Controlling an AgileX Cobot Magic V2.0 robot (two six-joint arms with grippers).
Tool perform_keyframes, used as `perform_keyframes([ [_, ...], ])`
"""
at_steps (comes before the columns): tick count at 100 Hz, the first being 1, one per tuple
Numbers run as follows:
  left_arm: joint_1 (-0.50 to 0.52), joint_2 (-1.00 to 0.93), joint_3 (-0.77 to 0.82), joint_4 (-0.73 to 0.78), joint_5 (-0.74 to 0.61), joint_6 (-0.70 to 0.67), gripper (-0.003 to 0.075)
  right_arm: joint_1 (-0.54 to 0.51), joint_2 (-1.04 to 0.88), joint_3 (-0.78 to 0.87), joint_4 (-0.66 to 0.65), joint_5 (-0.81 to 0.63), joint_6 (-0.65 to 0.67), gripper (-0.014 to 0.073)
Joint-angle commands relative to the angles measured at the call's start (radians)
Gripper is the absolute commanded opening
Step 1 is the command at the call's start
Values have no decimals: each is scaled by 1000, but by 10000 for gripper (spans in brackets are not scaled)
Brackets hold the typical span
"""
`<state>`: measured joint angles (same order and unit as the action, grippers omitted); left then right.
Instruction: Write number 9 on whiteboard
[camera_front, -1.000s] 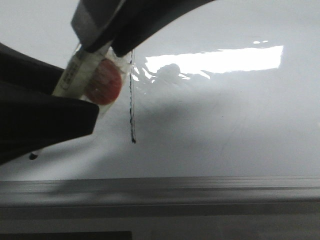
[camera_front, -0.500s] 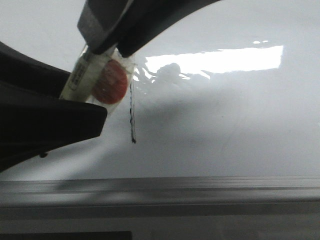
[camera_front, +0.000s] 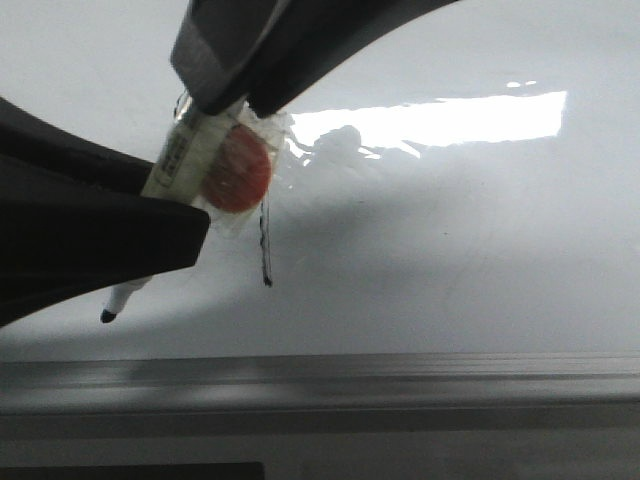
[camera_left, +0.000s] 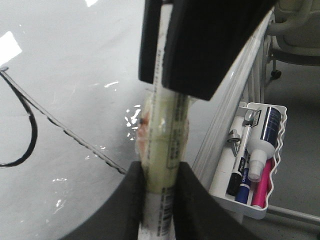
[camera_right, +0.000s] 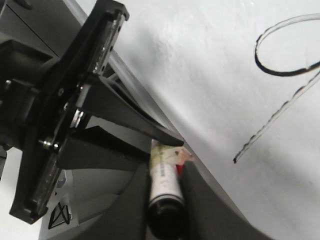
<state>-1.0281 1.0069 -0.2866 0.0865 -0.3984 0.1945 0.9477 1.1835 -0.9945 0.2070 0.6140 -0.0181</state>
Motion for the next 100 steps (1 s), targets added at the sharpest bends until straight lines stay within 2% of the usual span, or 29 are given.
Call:
perform_keyframes([
  [1, -7, -6, -33, -26, -78, -18, -20, -2, -19, -34, -3, -50, 2, 128],
  [8, -7, -6, -33, -76, -78, -18, -20, -2, -19, -34, -3, -67, 2, 326],
  [9, -7, -6, -33, -93, -78, -18, -20, -2, -19, -34, -3, -69, 2, 326],
  [14, -7, -13, -33, -171, -77, -18, -20, -2, -19, -34, -3, -85, 2, 444],
  [19, -7, -26, -33, -277, -70, -18, -20, -2, -19, -34, -3, -94, 2, 492],
  [34, -5, -76, -33, -716, -45, 18, -21, -2, -19, -34, -3, -88, 2, 471],
  [42, -5, -84, -33, -965, -50, 141, -21, -2, -19, -34, -3, -88, 2, 468],
  [49, -5, -84, -33, -1078, -40, 237, -20, -2, -19, -34, -3, -88, 2, 468],
  [66, -5, -84, -33, -1188, -40, 249, -20, -2, -19, -34, -3, -90, 2, 468],
  [100, -5, -84, -33, -1193, -30, 250, -19, -2, -19, -34, -3, -87, 2, 468],
])
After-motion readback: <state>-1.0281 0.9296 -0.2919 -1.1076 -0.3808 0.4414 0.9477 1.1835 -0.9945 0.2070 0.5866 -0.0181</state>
